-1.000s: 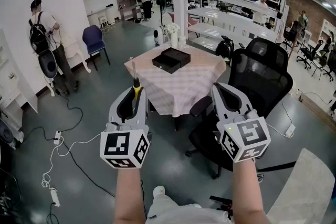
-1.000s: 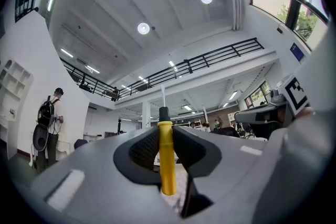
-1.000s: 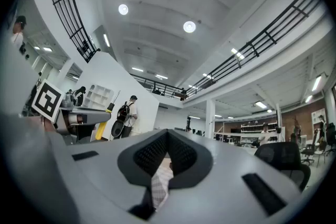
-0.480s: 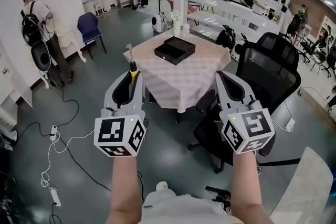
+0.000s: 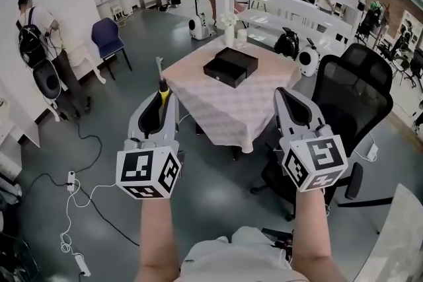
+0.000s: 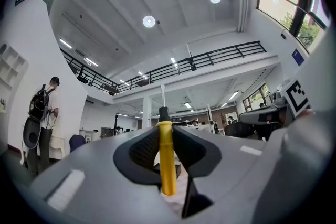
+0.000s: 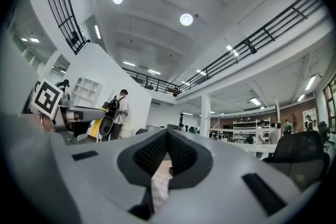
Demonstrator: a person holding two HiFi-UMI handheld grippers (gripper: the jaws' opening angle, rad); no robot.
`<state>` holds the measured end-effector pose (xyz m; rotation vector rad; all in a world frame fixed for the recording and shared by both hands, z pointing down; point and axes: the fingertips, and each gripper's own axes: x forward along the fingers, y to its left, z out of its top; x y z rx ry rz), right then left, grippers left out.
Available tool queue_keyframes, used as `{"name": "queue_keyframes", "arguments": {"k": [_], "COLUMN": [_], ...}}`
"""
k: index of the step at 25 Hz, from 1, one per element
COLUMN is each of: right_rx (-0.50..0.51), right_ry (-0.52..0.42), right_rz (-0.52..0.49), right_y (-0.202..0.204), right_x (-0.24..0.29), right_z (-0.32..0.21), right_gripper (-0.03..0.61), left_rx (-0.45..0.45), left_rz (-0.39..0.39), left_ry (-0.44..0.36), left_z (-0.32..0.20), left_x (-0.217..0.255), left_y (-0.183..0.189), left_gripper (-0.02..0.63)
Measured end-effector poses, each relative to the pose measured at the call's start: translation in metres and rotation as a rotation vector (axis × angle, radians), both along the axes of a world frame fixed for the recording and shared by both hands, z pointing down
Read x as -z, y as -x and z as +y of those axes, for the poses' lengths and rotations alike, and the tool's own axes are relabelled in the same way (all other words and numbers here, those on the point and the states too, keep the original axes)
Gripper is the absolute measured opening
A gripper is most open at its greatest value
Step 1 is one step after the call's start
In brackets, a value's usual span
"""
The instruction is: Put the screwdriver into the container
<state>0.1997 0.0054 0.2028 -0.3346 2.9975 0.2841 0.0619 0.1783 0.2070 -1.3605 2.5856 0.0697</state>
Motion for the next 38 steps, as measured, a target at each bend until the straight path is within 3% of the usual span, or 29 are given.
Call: {"name": "queue_keyframes", "arguments": {"k": [9,14,26,38], "right_rx": [0.000,0.022,-0.075,-0.280], "right_ry": [0.001,-0.010,0.000,0.045], "right_rz": [0.020,0.019,0.059,0.106], "right_y": [0.074,0.135,0.275,0.313], "right_x": [-0.014,-0.021,-0.048,-0.072], "right_z": [-0.013,-0.035,-0.164,-0.252], "right_gripper": [0.005,0.005,0.005,0.005], "left_rx": [-0.011,0.008,-0.107,-0.310], "left_rz": [0.025,0.033,0.034,0.085], "left_ry": [0.031,0.034,0.041,0.064], "left_z": [-0.014,-0.034,-0.192,-0.308], "left_x": [-0.023,-0.033,-0.033,-0.059], "left_y": [0.068,0.121,0.282,0.348], "left_gripper": [0.087,0.087,0.087,0.087]}}
